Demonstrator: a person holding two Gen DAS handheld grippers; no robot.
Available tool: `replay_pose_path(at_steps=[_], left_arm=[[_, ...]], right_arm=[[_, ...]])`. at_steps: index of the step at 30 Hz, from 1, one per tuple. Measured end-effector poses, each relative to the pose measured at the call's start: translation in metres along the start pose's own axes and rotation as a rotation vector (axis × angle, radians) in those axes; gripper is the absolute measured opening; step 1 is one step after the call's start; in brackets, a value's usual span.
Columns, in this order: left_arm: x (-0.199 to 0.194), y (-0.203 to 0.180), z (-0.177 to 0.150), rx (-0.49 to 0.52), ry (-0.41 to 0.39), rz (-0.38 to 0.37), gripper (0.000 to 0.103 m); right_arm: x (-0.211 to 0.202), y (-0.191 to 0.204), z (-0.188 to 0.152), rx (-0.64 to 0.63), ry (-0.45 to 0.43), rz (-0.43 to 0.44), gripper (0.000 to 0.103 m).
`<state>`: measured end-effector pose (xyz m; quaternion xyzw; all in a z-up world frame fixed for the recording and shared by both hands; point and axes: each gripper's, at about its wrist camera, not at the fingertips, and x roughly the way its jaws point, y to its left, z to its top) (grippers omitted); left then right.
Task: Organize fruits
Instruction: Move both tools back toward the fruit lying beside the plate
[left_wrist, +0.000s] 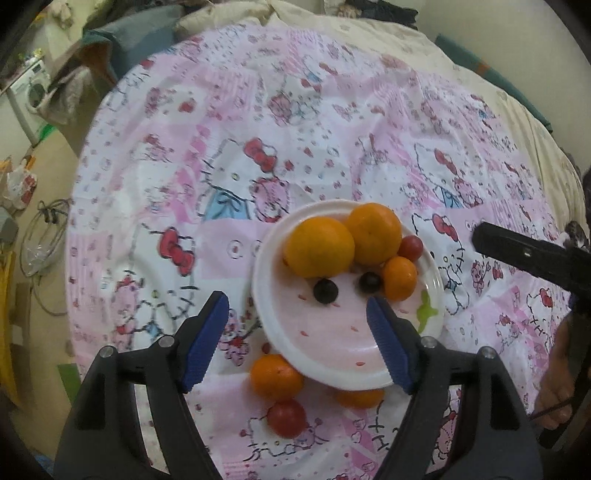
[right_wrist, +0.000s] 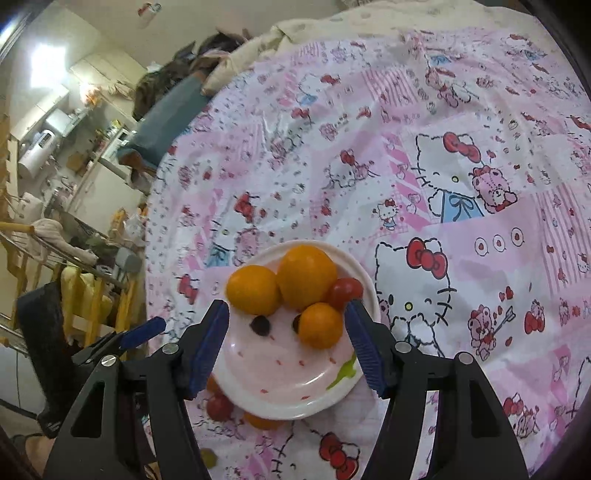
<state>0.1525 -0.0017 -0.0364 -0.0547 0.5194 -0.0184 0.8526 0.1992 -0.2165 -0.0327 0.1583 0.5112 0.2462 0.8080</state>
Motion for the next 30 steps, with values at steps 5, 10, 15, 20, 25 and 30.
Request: replay_pose_path(at_steps=[5,10,15,20,25,30], left_arm=[[-0.018,0.009,-0.007,0.004,-0.029,0.010,0.085],[-0.030,0.019,-0.019,-0.030,-0.033,0.018,0.091],[-0.038,0.024,-0.034,-0.045,-0.017,0.016,0.091],[-0.047,0.024,-0.049,-0.034,-0.023,0.041,0.091],[-0.051,0.030,-0.060,-0.067,-0.023,0.061,0.091],[-0.047,0.045,-0.067,-0.163,0.001,0.072,0.091]], right_arm=[[-0.020,0.005,-0.011,-0.004,-0.026,0.001,0.070],[-0.030,0.001,-0.026,0.017,-0.031,-0.005,0.071],[-0.036,0.001,-0.042,0.026,-0.024,-0.008,0.071],[-0.037,0.003,-0.061,0.038,-0.004,-0.005,0.071],[-0.034,0.004,-0.078,0.041,0.031,-0.005,0.071],[-0.018,0.001,-0.089,0.082,0.093,0.015,0.071]])
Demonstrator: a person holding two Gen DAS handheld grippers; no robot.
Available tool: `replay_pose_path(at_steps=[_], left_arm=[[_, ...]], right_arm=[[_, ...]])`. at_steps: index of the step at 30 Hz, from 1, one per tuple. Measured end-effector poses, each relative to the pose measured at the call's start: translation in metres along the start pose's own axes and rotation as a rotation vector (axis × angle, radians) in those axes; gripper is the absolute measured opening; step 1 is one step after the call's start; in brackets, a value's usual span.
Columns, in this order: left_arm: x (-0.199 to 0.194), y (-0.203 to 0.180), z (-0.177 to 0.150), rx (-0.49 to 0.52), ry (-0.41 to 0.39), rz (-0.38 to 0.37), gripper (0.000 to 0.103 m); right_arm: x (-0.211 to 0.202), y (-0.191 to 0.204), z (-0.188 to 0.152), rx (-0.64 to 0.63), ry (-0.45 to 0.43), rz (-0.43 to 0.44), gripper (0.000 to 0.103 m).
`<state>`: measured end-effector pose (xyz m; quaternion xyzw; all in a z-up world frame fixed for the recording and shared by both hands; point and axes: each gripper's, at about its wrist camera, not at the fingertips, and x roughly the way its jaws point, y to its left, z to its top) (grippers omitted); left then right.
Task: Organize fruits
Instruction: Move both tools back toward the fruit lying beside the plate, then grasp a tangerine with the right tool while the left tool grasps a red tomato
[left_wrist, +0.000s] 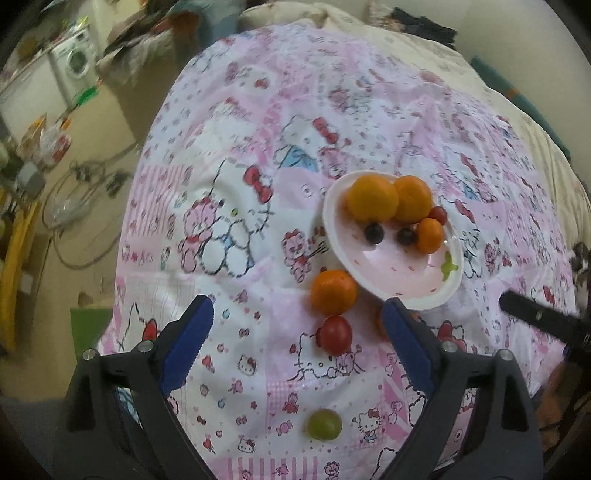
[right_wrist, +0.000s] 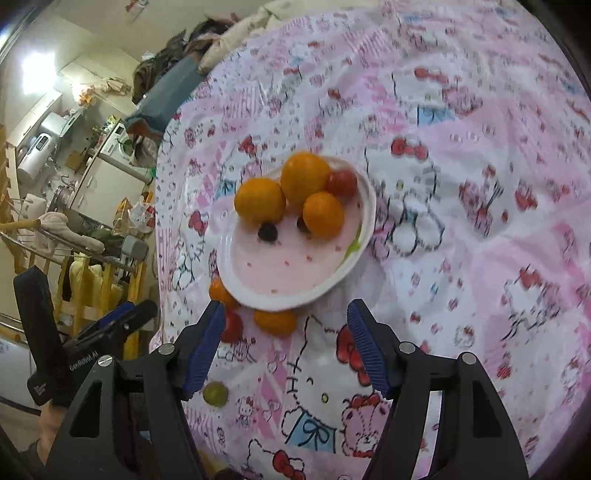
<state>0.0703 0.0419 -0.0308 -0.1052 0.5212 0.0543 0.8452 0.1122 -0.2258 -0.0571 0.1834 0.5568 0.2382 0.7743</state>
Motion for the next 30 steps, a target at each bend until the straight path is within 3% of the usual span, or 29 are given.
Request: replay_pose_path(at_steps=[9,13,21,25,27,30], left_arm=[[0.014,0.016,0.000,-0.095,0.039,0.009,0.091],[0.016,0.017,0.001,-0.097,0.043,0.010,0.091],[0.017,0.021,-0.001,-0.082,0.040,0.021,0.091],[0.021,0.027,-0.002,-0.074,0.040,0.038,0.091],[0.023,0.031,-0.003,-0.075,0.043,0.025,0.091],[0.026,0.031,-0.004,-0.066,0.051,0.036,0.090]], right_arm=[[0.043,0.005,-0.010,-0.016,0.120,-0.014,0.071],[0.073,0.012,-0.016,-0.023,0.182,-0.022,0.071],[0.114,0.024,-0.012,-0.052,0.222,-0.040,0.069],[0.118,0.024,-0.007,-0.044,0.216,-0.044,0.060],[0.118,0.022,-0.006,-0.039,0.216,-0.050,0.047],[0.118,0.020,-0.005,-0.038,0.223,-0.050,0.044]])
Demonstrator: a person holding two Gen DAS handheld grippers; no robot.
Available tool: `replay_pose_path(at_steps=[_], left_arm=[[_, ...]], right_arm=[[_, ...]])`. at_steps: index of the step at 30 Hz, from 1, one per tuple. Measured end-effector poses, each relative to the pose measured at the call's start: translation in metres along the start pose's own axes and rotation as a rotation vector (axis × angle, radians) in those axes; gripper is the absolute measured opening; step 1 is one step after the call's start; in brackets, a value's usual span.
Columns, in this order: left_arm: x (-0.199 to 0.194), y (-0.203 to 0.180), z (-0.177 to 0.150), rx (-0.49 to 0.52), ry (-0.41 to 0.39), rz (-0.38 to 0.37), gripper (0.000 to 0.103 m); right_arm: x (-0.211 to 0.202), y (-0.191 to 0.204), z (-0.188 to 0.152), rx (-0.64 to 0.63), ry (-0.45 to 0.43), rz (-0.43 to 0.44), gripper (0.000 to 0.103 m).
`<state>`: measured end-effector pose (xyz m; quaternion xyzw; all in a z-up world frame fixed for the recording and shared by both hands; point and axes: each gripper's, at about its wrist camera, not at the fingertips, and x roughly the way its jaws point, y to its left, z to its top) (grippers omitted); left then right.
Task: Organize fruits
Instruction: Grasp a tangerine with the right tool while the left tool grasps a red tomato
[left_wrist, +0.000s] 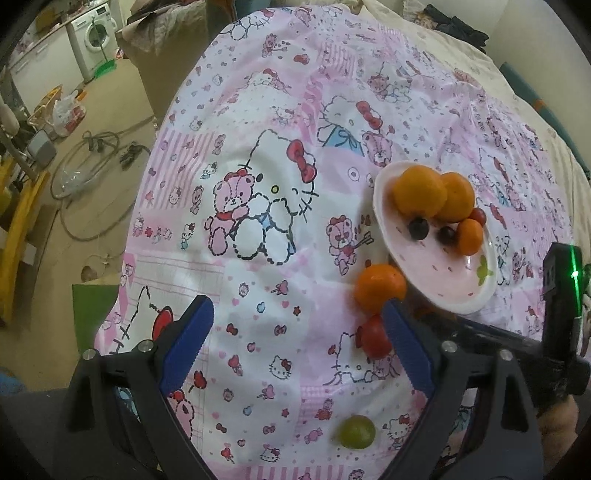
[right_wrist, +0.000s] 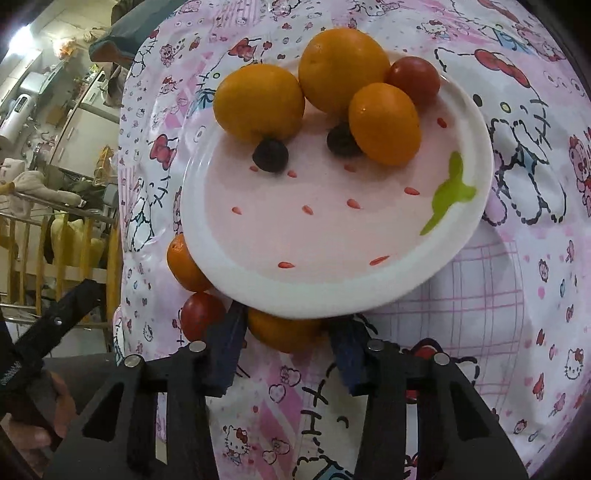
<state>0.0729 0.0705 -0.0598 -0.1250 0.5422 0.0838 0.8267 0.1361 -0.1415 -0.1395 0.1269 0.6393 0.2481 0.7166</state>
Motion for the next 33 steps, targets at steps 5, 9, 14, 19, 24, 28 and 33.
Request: replay_pose_path(at_steps=[5,9,14,19,24,28,33], left_arm=[[0.006,-0.009,-0.002,0.031,0.031,-0.030,0.090],[0.022,-0.022,-0.007,0.069,0.111,-0.079,0.072],[0.036,-0.051,-0.018,0.168,0.151,-0.045,0.072],[0.055,-0.073,-0.023,0.231,0.195,-0.003,0.057],[0.068,-0.089,-0.025,0.271,0.212,0.039,0.044],[0.074,-0.100,-0.026,0.294,0.219,0.065,0.026],[0.072,-0.103,-0.026,0.278,0.228,0.062,0.026]], right_arm=[[-0.003,0.002,-0.003,-0.015,0.007,0.000,0.044],[-0.010,-0.002,-0.009,0.000,0.021,0.010,0.044],[-0.029,-0.013,-0.016,0.029,-0.001,0.019,0.044],[-0.052,-0.027,-0.023,0.053,-0.030,0.024,0.044],[-0.074,-0.043,-0.032,0.068,-0.063,0.018,0.044],[-0.087,-0.055,-0.037,0.090,-0.082,0.016,0.044],[-0.097,-0.062,-0.040,0.101,-0.096,0.015,0.044]])
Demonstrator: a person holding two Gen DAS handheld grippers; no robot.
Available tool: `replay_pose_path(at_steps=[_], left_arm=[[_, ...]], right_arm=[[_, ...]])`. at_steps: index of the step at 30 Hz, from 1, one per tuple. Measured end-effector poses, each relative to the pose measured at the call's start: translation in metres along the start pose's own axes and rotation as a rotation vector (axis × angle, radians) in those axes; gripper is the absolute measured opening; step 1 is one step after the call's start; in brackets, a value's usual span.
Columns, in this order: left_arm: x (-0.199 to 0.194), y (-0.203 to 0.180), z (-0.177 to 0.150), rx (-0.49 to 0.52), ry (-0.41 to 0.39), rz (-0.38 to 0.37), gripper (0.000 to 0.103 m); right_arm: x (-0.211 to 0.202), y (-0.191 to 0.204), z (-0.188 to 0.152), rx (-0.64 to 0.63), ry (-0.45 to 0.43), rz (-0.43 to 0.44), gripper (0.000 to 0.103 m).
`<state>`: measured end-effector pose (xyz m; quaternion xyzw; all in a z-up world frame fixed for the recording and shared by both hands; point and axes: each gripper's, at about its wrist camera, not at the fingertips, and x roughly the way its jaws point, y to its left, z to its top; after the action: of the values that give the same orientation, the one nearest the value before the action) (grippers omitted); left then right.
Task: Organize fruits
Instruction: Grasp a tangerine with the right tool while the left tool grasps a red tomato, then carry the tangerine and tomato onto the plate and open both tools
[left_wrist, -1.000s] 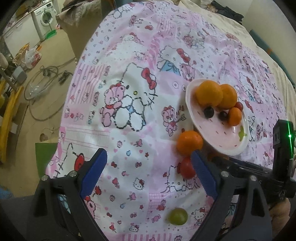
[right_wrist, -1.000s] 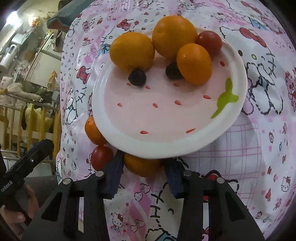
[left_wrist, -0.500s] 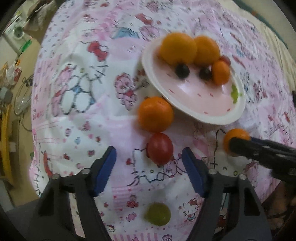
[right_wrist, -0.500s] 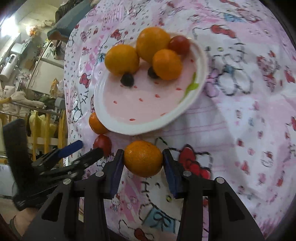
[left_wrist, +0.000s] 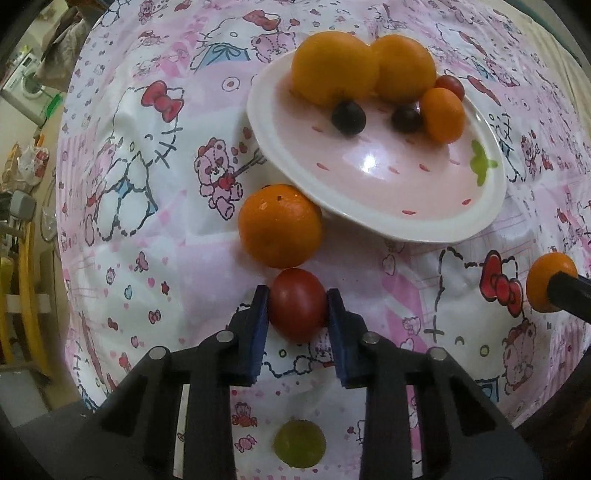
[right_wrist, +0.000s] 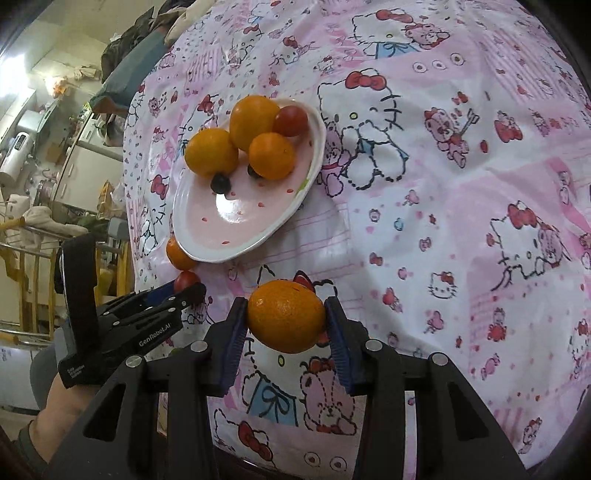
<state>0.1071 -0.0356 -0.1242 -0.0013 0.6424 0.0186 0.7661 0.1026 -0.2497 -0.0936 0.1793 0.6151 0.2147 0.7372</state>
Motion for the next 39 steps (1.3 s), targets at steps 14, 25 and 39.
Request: replay_pose_path(at_steps=[14,25,39], left_arm=[[-0.038,0.022,-0.023,-0.021,-0.092,-0.039,0.026],[-0.112,0.029,-0.010,-0.001,-0.307,-0.078,0.026],[-0.123,0.013,0.035,0.069,-0.335,-0.062,0.026]], right_arm=[[-0.023,-0.002,0.000,0.020,-0.051,-0.021,0.044],[-0.080,0.010,0.023,-0.018,-0.268,-0.023,0.044],[-0.077,0.032,0.056,-0.087,-0.330,0.055,0.044]])
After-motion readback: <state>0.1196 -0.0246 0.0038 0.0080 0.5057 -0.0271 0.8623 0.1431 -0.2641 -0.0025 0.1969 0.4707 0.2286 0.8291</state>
